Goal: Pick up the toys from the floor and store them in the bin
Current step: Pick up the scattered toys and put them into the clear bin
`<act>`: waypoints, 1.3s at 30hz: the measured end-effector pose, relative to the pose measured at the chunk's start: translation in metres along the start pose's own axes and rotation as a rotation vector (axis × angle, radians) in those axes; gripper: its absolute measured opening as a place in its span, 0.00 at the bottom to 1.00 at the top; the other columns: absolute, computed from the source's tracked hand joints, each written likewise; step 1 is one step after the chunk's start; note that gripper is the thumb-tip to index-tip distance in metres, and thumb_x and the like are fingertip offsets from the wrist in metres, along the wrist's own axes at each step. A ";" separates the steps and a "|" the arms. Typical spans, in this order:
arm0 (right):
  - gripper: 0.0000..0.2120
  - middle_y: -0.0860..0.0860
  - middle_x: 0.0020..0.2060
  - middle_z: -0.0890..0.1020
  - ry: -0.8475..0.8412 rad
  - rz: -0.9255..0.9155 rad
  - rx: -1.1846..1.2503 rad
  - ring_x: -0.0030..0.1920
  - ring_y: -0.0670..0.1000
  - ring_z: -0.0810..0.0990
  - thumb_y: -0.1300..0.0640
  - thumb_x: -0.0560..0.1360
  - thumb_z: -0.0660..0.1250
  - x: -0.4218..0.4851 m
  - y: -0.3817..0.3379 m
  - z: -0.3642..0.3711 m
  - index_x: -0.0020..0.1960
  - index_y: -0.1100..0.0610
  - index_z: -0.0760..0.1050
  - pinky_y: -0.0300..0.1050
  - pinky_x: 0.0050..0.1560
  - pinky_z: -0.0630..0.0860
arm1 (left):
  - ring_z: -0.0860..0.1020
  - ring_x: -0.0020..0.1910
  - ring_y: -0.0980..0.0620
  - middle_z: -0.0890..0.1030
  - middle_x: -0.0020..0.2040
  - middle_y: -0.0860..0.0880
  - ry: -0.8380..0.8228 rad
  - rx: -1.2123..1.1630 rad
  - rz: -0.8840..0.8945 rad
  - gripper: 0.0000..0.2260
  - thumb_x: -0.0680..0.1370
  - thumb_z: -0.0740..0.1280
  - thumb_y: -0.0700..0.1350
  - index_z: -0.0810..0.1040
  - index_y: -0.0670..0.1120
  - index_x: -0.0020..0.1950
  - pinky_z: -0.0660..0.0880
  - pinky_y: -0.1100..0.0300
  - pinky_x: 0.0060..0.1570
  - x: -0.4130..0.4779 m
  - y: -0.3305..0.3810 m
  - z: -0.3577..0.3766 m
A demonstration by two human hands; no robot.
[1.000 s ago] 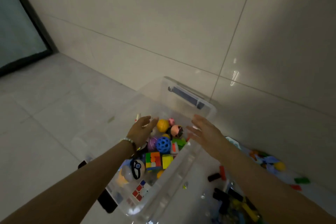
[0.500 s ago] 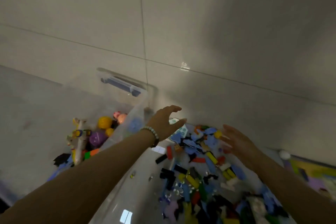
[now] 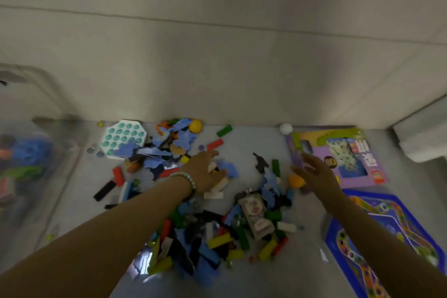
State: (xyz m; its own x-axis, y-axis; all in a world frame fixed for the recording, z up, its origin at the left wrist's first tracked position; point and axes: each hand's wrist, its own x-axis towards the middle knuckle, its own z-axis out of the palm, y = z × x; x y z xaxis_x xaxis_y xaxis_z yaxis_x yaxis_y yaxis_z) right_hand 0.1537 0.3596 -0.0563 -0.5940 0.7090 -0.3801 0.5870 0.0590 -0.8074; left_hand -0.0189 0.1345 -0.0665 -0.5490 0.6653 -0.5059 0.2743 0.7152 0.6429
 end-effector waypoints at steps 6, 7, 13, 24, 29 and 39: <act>0.23 0.51 0.63 0.75 0.078 -0.077 -0.110 0.60 0.54 0.74 0.62 0.70 0.72 0.007 0.047 -0.067 0.64 0.57 0.73 0.48 0.58 0.71 | 0.64 0.70 0.45 0.60 0.74 0.47 -0.037 0.051 0.108 0.30 0.75 0.64 0.57 0.58 0.50 0.74 0.65 0.50 0.67 0.032 0.043 0.057; 0.23 0.50 0.61 0.75 0.076 -0.059 -0.136 0.59 0.52 0.74 0.60 0.69 0.73 0.007 0.055 -0.076 0.64 0.56 0.73 0.47 0.56 0.71 | 0.65 0.69 0.45 0.62 0.73 0.46 -0.033 0.057 0.128 0.29 0.75 0.64 0.57 0.60 0.49 0.73 0.66 0.51 0.67 0.037 0.051 0.065; 0.23 0.50 0.53 0.76 0.064 0.042 -0.220 0.52 0.50 0.75 0.56 0.68 0.75 0.002 0.099 -0.098 0.60 0.53 0.73 0.43 0.48 0.74 | 0.67 0.68 0.46 0.65 0.71 0.45 -0.067 0.009 0.188 0.29 0.75 0.67 0.52 0.61 0.47 0.73 0.67 0.55 0.66 0.064 0.093 0.107; 0.20 0.49 0.51 0.77 0.026 -0.077 -0.283 0.51 0.48 0.74 0.56 0.69 0.74 0.008 0.137 -0.078 0.57 0.53 0.71 0.37 0.47 0.70 | 0.76 0.56 0.47 0.78 0.59 0.45 0.001 0.114 0.191 0.20 0.72 0.71 0.50 0.73 0.46 0.62 0.69 0.62 0.50 0.104 0.117 0.163; 0.20 0.48 0.51 0.78 0.076 -0.057 -0.244 0.50 0.47 0.75 0.53 0.69 0.74 0.005 0.135 -0.073 0.57 0.54 0.71 0.40 0.50 0.72 | 0.77 0.53 0.47 0.79 0.55 0.45 0.037 0.042 0.197 0.18 0.71 0.72 0.49 0.75 0.45 0.58 0.72 0.59 0.50 0.103 0.115 0.165; 0.14 0.56 0.47 0.80 -0.015 0.132 0.467 0.45 0.50 0.78 0.60 0.76 0.65 0.002 0.080 -0.042 0.60 0.61 0.74 0.41 0.45 0.75 | 0.81 0.34 0.52 0.78 0.48 0.44 -0.005 -0.706 -0.006 0.07 0.76 0.66 0.46 0.71 0.45 0.47 0.81 0.56 0.37 0.096 0.108 0.125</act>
State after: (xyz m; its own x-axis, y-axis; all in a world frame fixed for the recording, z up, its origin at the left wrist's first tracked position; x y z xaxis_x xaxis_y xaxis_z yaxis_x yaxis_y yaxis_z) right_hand 0.2222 0.3953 -0.1027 -0.5409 0.6787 -0.4968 0.3507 -0.3549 -0.8667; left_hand 0.0565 0.3025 -0.1172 -0.5450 0.6637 -0.5123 -0.3077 0.4101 0.8586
